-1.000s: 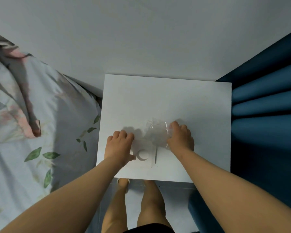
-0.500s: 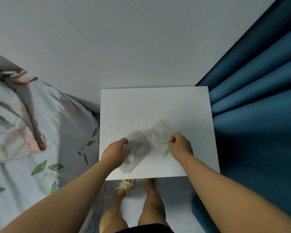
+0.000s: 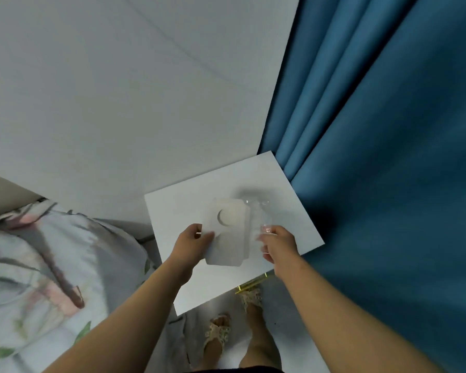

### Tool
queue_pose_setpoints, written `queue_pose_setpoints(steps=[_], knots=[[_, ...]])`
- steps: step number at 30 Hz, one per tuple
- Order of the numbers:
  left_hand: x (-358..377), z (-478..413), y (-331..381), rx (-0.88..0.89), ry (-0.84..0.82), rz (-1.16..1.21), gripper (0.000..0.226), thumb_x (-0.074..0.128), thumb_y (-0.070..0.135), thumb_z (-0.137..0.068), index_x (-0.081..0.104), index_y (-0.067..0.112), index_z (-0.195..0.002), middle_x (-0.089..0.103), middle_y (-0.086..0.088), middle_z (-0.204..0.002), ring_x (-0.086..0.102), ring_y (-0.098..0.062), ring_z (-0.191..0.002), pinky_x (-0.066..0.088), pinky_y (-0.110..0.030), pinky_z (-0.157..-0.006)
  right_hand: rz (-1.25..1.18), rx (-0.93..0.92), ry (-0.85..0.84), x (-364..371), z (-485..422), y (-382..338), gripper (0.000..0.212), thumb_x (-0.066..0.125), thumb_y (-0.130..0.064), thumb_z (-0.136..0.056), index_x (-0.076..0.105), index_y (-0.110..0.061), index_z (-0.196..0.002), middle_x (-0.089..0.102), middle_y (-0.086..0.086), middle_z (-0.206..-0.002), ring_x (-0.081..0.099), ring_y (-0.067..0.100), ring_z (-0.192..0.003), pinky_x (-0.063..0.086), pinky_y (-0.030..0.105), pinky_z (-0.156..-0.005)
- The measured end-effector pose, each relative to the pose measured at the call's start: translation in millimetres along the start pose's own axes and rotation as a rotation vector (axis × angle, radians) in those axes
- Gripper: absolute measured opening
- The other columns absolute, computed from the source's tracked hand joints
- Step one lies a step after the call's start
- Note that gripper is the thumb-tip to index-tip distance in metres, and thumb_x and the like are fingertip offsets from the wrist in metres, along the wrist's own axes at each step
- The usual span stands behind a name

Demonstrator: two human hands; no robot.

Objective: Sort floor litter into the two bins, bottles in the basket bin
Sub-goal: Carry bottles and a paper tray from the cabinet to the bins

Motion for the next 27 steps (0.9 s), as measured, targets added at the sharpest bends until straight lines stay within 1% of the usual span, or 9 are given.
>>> queue_pose_setpoints(steps=[4,7,11,16,18,22,24,26,27], knots=[[15,19,10,0.034,-0.076,-0.054,0.005,0.051,0.011,-0.092,0.054,0.011,-0.088,0.057,-0.011,-0.095,0.053,-0.028,-0.089,0.049,-0.044,-0.083,-0.164,-0.001,0.045,-17,35,11,0.021,0.049,-0.005,-0.092,0.057,-0.022,-0.082,0.057,0.001,-0.079,0.042,0.012,-0.058,0.038,0.021,-0.054],[35,32,15,0.054,-0.126,-0.101,0.005,0.051,0.012,-0.092,0.053,0.012,-0.087,0.055,-0.014,-0.099,0.051,-0.029,-0.089,0.044,-0.040,-0.076,-0.230,-0.007,0.085,-34,55,21,0.016,0.049,-0.006,-0.093,0.057,-0.019,-0.086,0.055,0.001,-0.075,0.042,0.011,-0.058,0.036,0.022,-0.054],[70,55,12,0.039,-0.208,-0.154,0.011,0.049,0.011,-0.093,0.050,0.007,-0.103,0.054,-0.014,-0.106,0.052,-0.033,-0.097,0.047,-0.048,-0.089,-0.302,-0.004,0.131,-60,75,44,0.022,0.047,-0.004,-0.093,0.056,-0.020,-0.081,0.053,0.002,-0.071,0.042,0.011,-0.055,0.034,0.021,-0.051],[115,82,10,0.066,-0.294,-0.227,0.015,0.050,0.010,-0.093,0.049,0.006,-0.108,0.053,-0.014,-0.108,0.052,-0.033,-0.098,0.048,-0.049,-0.090,-0.426,0.010,0.193,-97,103,71,0.025,0.044,-0.009,-0.095,0.049,-0.016,-0.071,0.041,-0.004,-0.042,0.032,0.009,-0.042,0.026,0.022,-0.048],[136,96,11,0.100,-0.335,-0.288,0.021,0.051,0.014,-0.094,0.049,0.006,-0.114,0.053,-0.012,-0.111,0.053,-0.032,-0.102,0.049,-0.048,-0.093,-0.467,0.002,0.266,-118,114,81,0.027,0.047,-0.017,-0.095,0.047,-0.016,-0.068,0.041,0.000,-0.051,0.034,0.011,-0.046,0.028,0.022,-0.048],[184,130,2,0.146,-0.416,-0.414,0.030,0.053,0.020,-0.094,0.049,0.007,-0.121,0.053,-0.009,-0.116,0.053,-0.032,-0.110,0.046,-0.049,-0.100,-0.571,0.017,0.400,-166,138,112,0.029,0.053,-0.035,-0.093,0.052,-0.014,-0.073,0.051,0.003,-0.069,0.044,0.014,-0.059,0.037,0.024,-0.056],[210,153,-9,0.179,-0.481,-0.472,0.022,0.053,0.020,-0.094,0.052,0.009,-0.113,0.055,-0.007,-0.109,0.054,-0.028,-0.102,0.050,-0.043,-0.093,-0.566,-0.026,0.422,-188,150,129,0.023,0.059,-0.030,-0.090,0.053,-0.013,-0.076,0.054,0.005,-0.076,0.047,0.015,-0.063,0.039,0.025,-0.057],[235,181,-22,0.208,-0.557,-0.501,0.006,0.054,0.014,-0.093,0.054,0.011,-0.098,0.056,-0.007,-0.099,0.054,-0.026,-0.092,0.050,-0.036,-0.077,-0.605,-0.048,0.438,-209,166,151,0.013,0.063,-0.021,-0.087,0.056,-0.010,-0.086,0.057,0.007,-0.082,0.050,0.014,-0.065,0.039,0.023,-0.056],[247,194,-30,0.220,-0.588,-0.511,0.002,0.054,0.011,-0.093,0.055,0.011,-0.094,0.058,-0.009,-0.098,0.056,-0.027,-0.091,0.049,-0.035,-0.074,-0.623,-0.052,0.454,-220,175,163,0.011,0.062,-0.018,-0.087,0.057,-0.008,-0.091,0.058,0.007,-0.084,0.051,0.013,-0.066,0.040,0.023,-0.056]])
Point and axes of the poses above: each hand's wrist, its own z-axis away from the middle knuckle, its own x-axis out of the palm, y = z × x, the point moved 7 cm from there along -z, towards the middle knuckle
